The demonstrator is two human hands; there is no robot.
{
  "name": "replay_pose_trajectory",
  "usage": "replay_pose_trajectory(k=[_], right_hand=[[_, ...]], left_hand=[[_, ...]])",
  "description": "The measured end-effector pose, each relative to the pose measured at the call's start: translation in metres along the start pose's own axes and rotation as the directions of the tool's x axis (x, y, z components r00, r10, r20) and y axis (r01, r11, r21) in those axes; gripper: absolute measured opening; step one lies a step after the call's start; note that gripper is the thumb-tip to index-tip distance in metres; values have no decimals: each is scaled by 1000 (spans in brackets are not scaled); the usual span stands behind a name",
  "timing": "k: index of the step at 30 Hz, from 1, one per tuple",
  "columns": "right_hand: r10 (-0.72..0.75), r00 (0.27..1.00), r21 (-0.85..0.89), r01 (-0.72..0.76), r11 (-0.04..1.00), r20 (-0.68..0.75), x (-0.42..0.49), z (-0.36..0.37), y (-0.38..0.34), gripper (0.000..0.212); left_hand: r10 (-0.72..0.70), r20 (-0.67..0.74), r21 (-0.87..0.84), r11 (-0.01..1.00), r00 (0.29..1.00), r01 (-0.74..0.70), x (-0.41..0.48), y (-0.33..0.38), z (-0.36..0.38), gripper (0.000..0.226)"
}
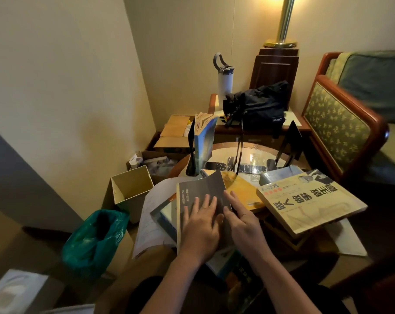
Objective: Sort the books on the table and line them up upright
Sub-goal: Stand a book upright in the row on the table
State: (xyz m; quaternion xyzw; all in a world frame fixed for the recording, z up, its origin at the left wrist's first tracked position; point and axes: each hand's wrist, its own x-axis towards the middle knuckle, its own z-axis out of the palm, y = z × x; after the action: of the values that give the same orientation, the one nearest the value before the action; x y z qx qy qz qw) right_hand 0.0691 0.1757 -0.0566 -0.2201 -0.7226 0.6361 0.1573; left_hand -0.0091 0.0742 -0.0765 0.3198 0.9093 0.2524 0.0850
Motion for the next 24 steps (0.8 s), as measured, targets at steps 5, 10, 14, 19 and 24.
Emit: replay_pose_trajectory(k=[5, 10, 14, 19, 24], right_hand=[[-32, 998, -78, 35, 996, 48, 5, 4, 8, 56], [-57, 998, -83, 57, 995, 5, -7, 16, 5, 63], [-55, 996, -86, 49, 995, -69, -22, 23, 5, 66], [30, 999, -17, -31, 999, -37, -36, 17, 2, 66], [119, 992, 130, -112, 985, -49, -36, 2, 2, 65]], left_hand=[[-221, -74, 118, 966, 972, 229, -16, -43, -2, 79], [-194, -81, -240, 956, 978, 169, -27, -45, -2, 76], [-237, -90, -459, 872, 967, 171, -41, -43, -5, 72], [-261, -46, -652, 739, 964, 169, -62, -34, -20, 71], [-231, -18, -728, 670, 973, 146, -66, -25, -48, 72]])
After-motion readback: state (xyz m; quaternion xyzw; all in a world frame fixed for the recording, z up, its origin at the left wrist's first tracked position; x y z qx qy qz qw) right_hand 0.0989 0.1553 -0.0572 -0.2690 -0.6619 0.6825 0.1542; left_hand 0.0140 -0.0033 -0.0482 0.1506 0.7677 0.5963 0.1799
